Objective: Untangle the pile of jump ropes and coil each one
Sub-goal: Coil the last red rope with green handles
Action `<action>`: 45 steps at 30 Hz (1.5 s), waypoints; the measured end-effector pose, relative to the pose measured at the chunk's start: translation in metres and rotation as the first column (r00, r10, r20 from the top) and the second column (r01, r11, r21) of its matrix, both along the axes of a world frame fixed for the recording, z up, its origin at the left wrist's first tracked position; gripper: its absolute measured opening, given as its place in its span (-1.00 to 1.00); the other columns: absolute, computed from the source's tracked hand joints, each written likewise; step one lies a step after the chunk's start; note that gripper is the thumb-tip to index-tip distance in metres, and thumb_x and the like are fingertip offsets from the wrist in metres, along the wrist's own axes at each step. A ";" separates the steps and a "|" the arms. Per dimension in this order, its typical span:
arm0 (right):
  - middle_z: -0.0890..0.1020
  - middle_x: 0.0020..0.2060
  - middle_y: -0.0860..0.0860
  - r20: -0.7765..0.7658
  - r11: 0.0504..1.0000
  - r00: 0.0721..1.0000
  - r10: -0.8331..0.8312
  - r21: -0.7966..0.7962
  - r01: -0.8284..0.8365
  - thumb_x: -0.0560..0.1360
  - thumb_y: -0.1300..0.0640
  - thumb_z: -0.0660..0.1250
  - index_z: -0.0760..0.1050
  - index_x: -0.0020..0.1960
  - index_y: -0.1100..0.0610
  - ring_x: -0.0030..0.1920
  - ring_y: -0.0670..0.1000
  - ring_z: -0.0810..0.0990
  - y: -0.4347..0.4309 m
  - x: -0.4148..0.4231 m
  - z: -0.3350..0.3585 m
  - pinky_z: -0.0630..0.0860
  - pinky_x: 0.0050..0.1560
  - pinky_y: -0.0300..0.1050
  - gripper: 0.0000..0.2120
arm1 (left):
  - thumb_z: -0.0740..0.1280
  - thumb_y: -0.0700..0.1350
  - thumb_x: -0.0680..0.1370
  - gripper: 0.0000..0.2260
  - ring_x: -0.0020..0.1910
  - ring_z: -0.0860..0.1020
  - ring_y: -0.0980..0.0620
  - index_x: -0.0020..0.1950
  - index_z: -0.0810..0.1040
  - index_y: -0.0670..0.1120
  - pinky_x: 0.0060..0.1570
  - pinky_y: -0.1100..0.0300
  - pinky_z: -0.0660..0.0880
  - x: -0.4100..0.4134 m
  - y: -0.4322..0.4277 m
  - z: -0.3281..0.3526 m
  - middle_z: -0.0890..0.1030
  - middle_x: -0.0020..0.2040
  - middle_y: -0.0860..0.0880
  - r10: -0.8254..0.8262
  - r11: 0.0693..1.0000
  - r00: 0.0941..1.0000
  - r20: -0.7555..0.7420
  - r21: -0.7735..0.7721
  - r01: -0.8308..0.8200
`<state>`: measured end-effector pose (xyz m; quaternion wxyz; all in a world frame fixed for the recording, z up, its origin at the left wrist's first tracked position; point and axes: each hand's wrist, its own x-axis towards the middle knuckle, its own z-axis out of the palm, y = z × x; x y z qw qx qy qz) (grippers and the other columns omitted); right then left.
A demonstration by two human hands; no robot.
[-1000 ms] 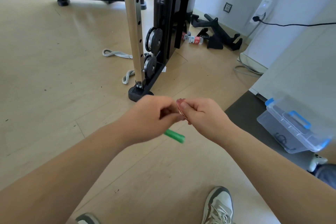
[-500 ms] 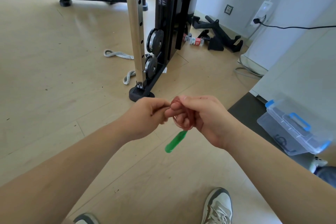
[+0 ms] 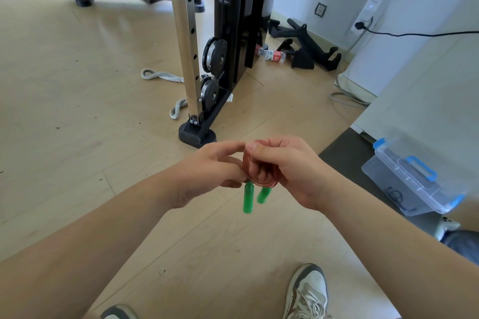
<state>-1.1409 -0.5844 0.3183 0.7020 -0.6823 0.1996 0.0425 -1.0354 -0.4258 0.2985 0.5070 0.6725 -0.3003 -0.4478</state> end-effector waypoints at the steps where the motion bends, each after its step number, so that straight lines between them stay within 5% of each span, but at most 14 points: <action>1: 0.57 -0.32 0.18 -0.011 1.000 1.000 0.009 0.005 -0.009 0.62 0.13 0.33 0.56 -0.22 0.26 -0.35 0.02 0.44 0.000 0.000 0.000 0.37 -0.25 -0.11 -0.71 | 0.34 -0.33 0.54 -0.61 0.20 0.65 -0.13 0.27 0.62 0.05 0.33 -0.13 0.52 0.000 0.000 0.001 0.70 0.11 -0.20 -0.021 1.000 1.000 -0.023 -0.015 0.021; 13: 0.67 -0.23 0.20 0.081 0.990 0.991 -0.108 -0.079 0.114 0.52 0.19 0.48 0.65 0.01 0.34 -0.21 0.04 0.59 -0.003 0.001 0.001 0.52 -0.18 -0.18 -0.80 | 0.37 -0.19 0.62 -0.82 -0.06 0.75 -0.11 0.21 0.64 -0.13 0.02 0.08 0.68 0.004 0.001 0.001 0.75 0.01 -0.09 0.137 0.981 0.988 0.070 -0.149 -0.125; 18: 0.72 -0.24 -0.07 0.024 0.953 0.997 -0.070 -0.294 0.074 0.51 0.04 0.51 0.72 -0.04 0.09 -0.23 -0.18 0.63 -0.001 -0.001 0.001 0.50 -0.19 -0.30 -0.87 | 0.35 -0.14 0.65 -0.90 -0.18 0.75 0.05 0.14 0.62 -0.07 -0.11 0.14 0.68 -0.002 0.002 -0.001 0.74 -0.06 0.00 0.134 0.989 0.937 0.323 -0.098 -0.107; 22: 0.58 -0.26 -0.14 0.093 0.760 0.995 -0.046 -0.642 0.096 0.48 -0.11 0.49 0.68 -0.11 -0.06 -0.22 -0.26 0.52 -0.001 0.000 0.002 0.38 -0.24 -0.42 -0.87 | 0.33 -0.13 0.66 -0.92 -0.23 0.73 0.14 0.11 0.61 -0.01 -0.18 0.17 0.66 -0.001 0.003 -0.001 0.72 -0.06 0.05 0.162 0.987 0.882 0.443 -0.091 -0.135; 24: 0.59 -0.31 -0.15 0.074 0.750 0.997 -0.025 -0.658 0.067 0.49 -0.09 0.49 0.62 -0.14 -0.08 -0.30 -0.26 0.52 0.000 -0.001 0.003 0.40 -0.31 -0.42 -0.88 | 0.32 -0.14 0.66 -0.92 -0.24 0.72 0.15 0.10 0.60 -0.02 -0.19 0.15 0.66 0.000 0.004 -0.002 0.71 -0.08 0.06 0.159 0.987 0.866 0.474 -0.080 -0.137; 32: 0.71 -0.25 -0.05 0.022 0.759 1.000 0.009 -0.651 0.008 0.58 -0.04 0.42 0.64 -0.05 -0.03 -0.21 -0.01 0.68 -0.003 -0.003 -0.001 0.66 -0.10 -0.01 -0.90 | 0.33 -0.11 0.65 -0.93 -0.27 0.71 0.16 0.08 0.60 0.01 -0.20 0.06 0.67 0.002 0.007 -0.008 0.68 -0.15 0.11 0.166 0.985 0.830 0.533 -0.054 -0.163; 37: 0.69 -0.31 -0.05 0.078 0.710 0.995 -0.057 -0.697 0.095 0.61 0.05 0.37 0.67 -0.10 -0.11 -0.33 -0.10 0.60 -0.011 -0.004 -0.007 0.54 -0.27 -0.19 -0.84 | 0.36 -0.04 0.64 -0.75 -0.23 0.69 0.17 0.32 0.56 0.03 -0.05 0.13 0.63 0.004 0.005 -0.011 0.69 -0.14 0.07 0.120 0.989 0.867 0.484 0.012 -0.144; 40: 0.63 -0.38 0.03 0.053 0.653 0.997 -0.064 -0.753 0.082 0.61 0.07 0.35 0.62 -0.23 -0.17 -0.43 0.01 0.51 -0.017 -0.006 -0.011 0.47 -0.35 -0.04 -0.73 | 0.30 -0.13 0.65 -0.85 -0.23 0.68 0.19 0.13 0.64 0.05 -0.12 0.26 0.61 0.008 0.006 -0.010 0.68 -0.18 0.06 0.172 0.977 0.826 0.537 0.012 -0.211; 45: 0.58 -0.42 0.04 -0.033 0.601 0.997 -0.076 -0.799 0.019 0.61 0.00 0.33 0.68 -0.12 -0.02 -0.43 -0.01 0.44 -0.017 -0.003 -0.014 0.49 -0.33 0.03 -0.80 | 0.31 -0.19 0.64 -0.86 -0.19 0.69 0.16 0.06 0.67 -0.04 -0.14 0.38 0.57 0.002 0.003 -0.003 0.71 -0.21 0.02 0.271 0.963 0.851 0.450 -0.129 -0.238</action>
